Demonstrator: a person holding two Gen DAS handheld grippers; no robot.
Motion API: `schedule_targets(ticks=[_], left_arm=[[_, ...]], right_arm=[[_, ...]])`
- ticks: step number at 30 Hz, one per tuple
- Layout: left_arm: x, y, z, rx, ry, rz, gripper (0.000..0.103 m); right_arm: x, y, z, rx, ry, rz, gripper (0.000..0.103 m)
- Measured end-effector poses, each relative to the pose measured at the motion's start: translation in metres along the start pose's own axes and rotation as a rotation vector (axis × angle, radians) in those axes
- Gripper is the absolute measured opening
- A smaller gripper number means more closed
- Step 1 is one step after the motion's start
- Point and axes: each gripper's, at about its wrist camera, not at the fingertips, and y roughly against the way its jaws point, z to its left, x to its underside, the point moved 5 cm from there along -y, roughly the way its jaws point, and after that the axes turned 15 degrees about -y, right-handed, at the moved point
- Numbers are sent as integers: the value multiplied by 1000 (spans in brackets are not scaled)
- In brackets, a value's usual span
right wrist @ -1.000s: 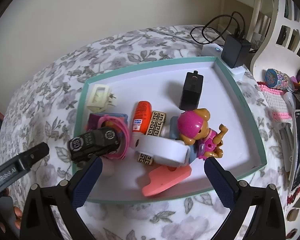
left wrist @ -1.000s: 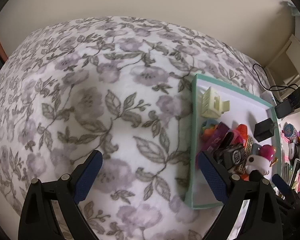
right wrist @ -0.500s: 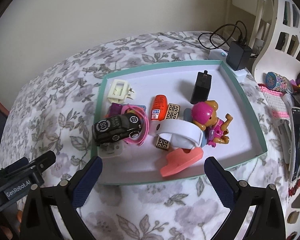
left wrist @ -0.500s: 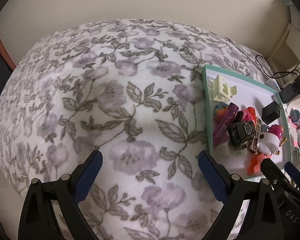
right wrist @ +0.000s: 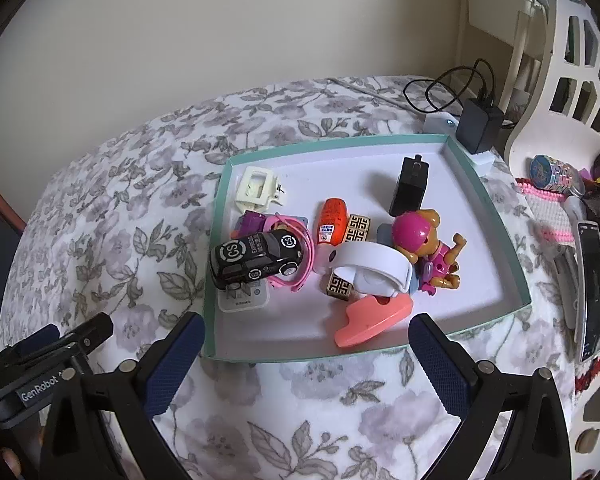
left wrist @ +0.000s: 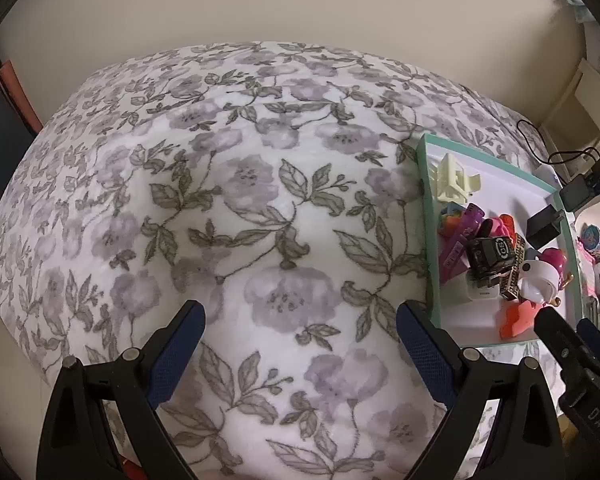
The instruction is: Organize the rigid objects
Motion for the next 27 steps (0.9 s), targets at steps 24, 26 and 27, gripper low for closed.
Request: schedule_targets(ticks=[24,26,27], left_arm=[[-3,-17,5,-4,-13,38,96],[-3,-18,5,-7,-14,37,96],[-4,-18,6,-8,-14,36,96]], right_arm=[[-4,0,3,6,32,-17,103],[-5,0,1,7,27,-18,103],[-6,0,0,7,25,-17,103]])
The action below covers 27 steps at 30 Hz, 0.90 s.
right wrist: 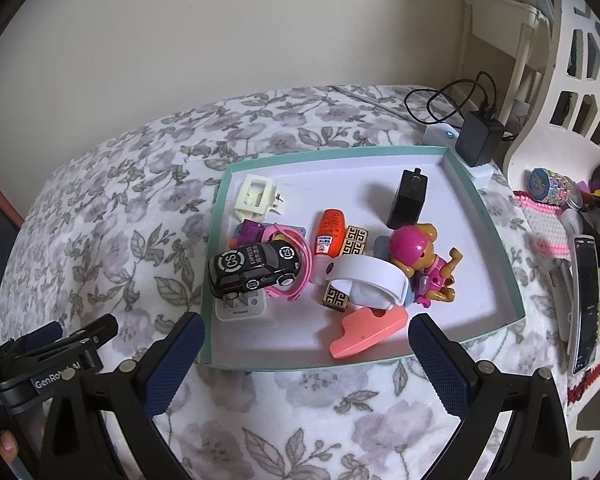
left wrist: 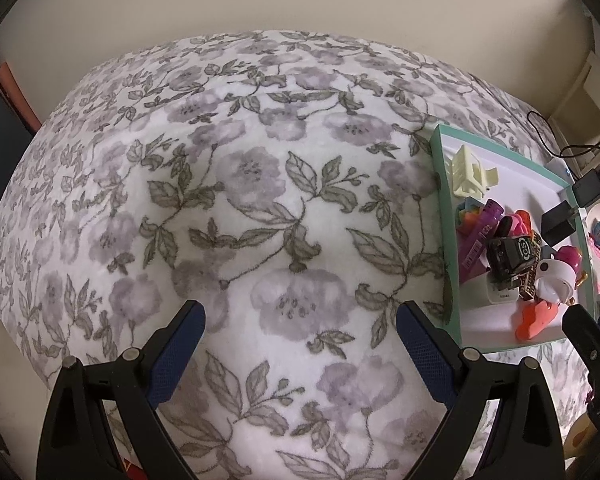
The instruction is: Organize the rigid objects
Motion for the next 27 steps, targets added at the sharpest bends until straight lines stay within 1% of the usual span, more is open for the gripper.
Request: schedule_targets(ticks=[27], left_arm=[[-3,3,0,-24,-14,-18,96]], right_arm=[[-1,-3,-2,7,4,5,103]])
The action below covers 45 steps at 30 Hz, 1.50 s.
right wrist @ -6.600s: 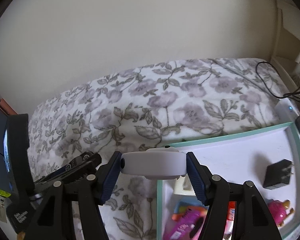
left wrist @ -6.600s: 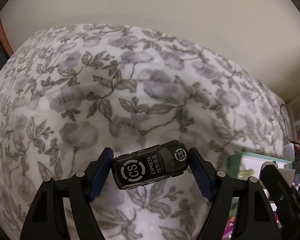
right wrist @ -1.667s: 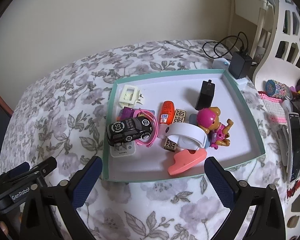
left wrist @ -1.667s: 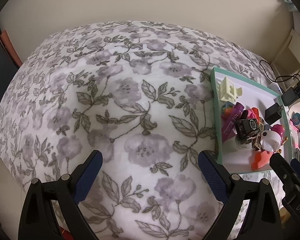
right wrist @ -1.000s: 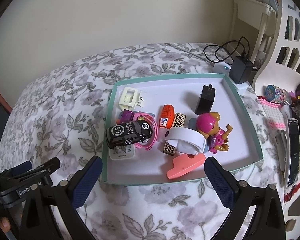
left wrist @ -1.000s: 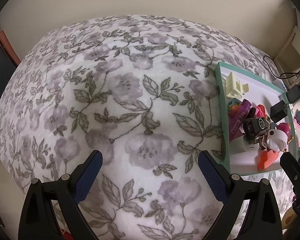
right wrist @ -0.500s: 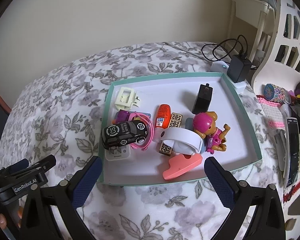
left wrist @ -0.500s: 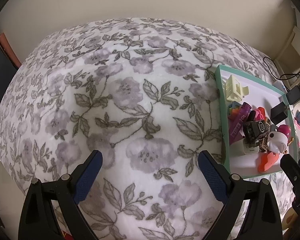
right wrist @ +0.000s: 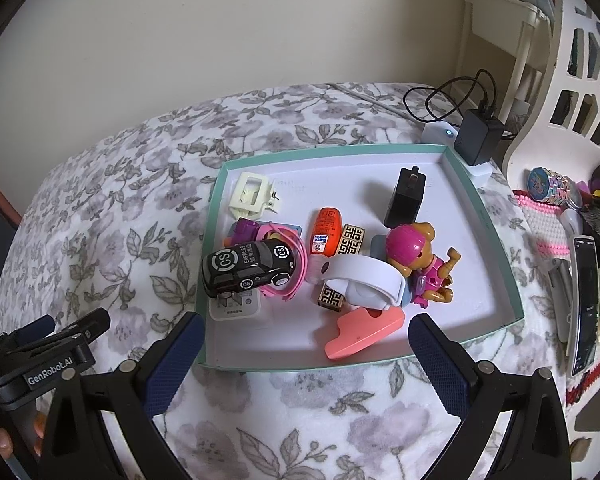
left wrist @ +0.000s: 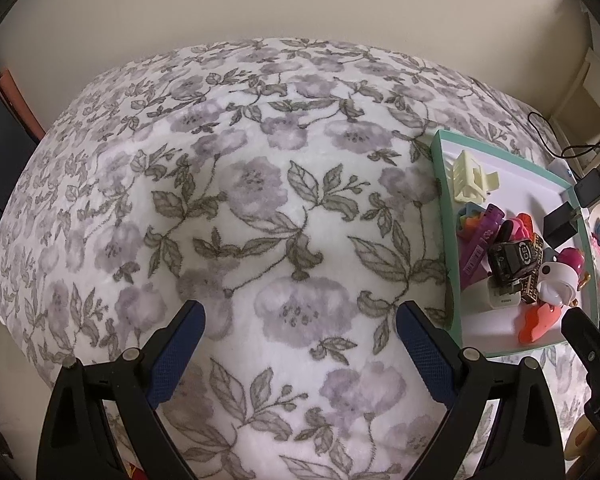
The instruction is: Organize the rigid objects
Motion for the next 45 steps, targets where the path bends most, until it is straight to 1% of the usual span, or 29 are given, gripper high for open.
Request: schedule_targets(ticks=[10,33,45], left_arm=[[1,-1,0,-15,-3,8,96],[2,0,2,-16,-4,9,96],[1,3,2,-48,6,-8,96]], right_arm=[[0,0,0,0,2,0,103],[0,-1,0,1,4,3,103],[1,-2,0,3,8,6,103]])
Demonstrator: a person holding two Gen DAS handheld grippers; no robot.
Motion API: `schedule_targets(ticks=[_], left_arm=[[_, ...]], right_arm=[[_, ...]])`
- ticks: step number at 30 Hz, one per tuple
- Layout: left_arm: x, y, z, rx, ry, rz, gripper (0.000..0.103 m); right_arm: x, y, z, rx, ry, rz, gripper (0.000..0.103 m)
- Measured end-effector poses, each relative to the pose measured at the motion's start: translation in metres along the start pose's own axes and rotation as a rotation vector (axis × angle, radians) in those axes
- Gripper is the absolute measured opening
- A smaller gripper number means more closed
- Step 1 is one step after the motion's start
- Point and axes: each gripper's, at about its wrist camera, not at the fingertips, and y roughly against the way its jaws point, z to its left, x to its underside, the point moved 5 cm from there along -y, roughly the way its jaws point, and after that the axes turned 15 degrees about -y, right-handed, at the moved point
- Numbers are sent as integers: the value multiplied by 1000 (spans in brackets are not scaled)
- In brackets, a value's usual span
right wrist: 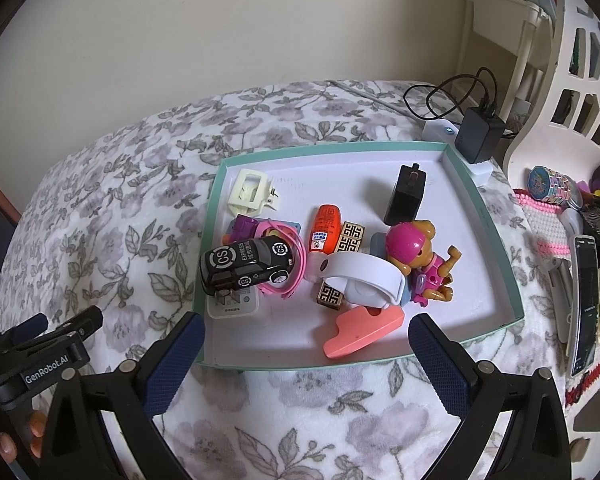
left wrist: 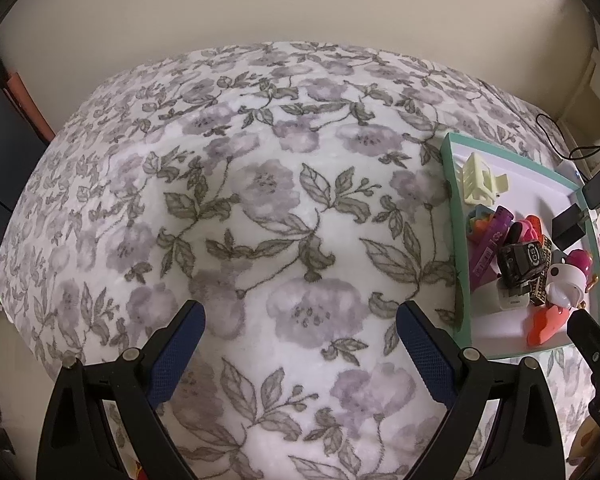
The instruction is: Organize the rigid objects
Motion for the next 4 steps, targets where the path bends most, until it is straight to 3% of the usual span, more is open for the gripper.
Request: schedule_targets(ticks=[4], left_arm=[[-1,2,-1,-10,-10,-9,96]], right_arm=[[0,0,0,0,0,0,103]])
